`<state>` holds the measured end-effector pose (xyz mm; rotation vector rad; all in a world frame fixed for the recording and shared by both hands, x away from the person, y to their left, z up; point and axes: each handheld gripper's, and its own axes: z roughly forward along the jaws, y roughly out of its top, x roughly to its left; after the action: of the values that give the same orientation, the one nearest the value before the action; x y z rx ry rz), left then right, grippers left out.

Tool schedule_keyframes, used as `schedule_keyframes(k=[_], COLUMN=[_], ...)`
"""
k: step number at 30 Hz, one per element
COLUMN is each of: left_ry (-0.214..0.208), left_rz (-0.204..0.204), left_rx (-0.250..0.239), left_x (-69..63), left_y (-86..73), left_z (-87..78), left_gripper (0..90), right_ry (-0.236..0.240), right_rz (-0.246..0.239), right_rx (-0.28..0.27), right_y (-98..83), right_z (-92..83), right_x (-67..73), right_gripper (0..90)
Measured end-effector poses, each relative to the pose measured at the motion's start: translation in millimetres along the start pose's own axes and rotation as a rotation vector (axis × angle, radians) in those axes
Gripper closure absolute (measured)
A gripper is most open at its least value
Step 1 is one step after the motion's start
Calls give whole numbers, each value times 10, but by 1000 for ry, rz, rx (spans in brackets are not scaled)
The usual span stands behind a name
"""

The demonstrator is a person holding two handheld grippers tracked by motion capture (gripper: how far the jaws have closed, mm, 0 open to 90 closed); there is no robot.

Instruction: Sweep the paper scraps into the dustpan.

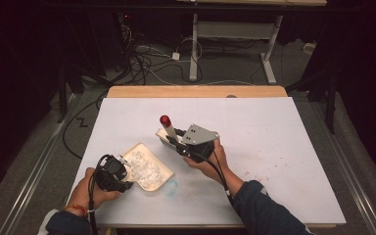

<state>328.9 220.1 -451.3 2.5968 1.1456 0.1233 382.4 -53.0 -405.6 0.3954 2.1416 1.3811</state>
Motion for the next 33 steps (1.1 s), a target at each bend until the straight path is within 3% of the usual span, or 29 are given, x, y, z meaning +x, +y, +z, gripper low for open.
schedule_keyframes(k=[4, 8, 12, 16, 18, 19, 21, 24, 28, 32, 33], left_ry=[-4, -10, -6, -7, -7, -6, -9, -10, -6, -5, -5], left_rz=[3, 2, 2, 0, 1, 1, 2, 4, 2, 1, 1], left_rx=[0, -3, -1, -4, -3, -3, -4, -2, 1, 4, 5], left_x=[6, 15, 8, 8, 9, 8, 10, 13, 7, 3, 2], left_y=[3, -3, -4, -8, -7, -6, -11, -8, -5, -1, 0], left_z=[-1, -1, -2, -2, -2, -2, -3, -4, -5, -5, -5], left_gripper=[631, 632, 634, 634, 634, 634, 635, 634, 635, 635, 635], right_ry=[-1, 35, 110, 199, 217, 271, 297, 366, 373, 337, 286], right_rz=[1, -24, -68, -89, -82, -65, -61, -17, 2, -7, -7], right_rx=[-27, -42, -33, -38, -45, -49, -54, -87, -129, -145, -143], right_y=[-50, -35, 11, -4, -11, -20, -34, -43, 4, 48, 76], right_z=[149, 304, 421, 402, 383, 342, 283, 170, 4, -77, -93], right_x=[-44, -46, 47, 68, 60, 40, 43, 21, 21, 6, -19], right_gripper=[712, 712, 711, 708, 707, 706, 704, 710, 712, 711, 712])
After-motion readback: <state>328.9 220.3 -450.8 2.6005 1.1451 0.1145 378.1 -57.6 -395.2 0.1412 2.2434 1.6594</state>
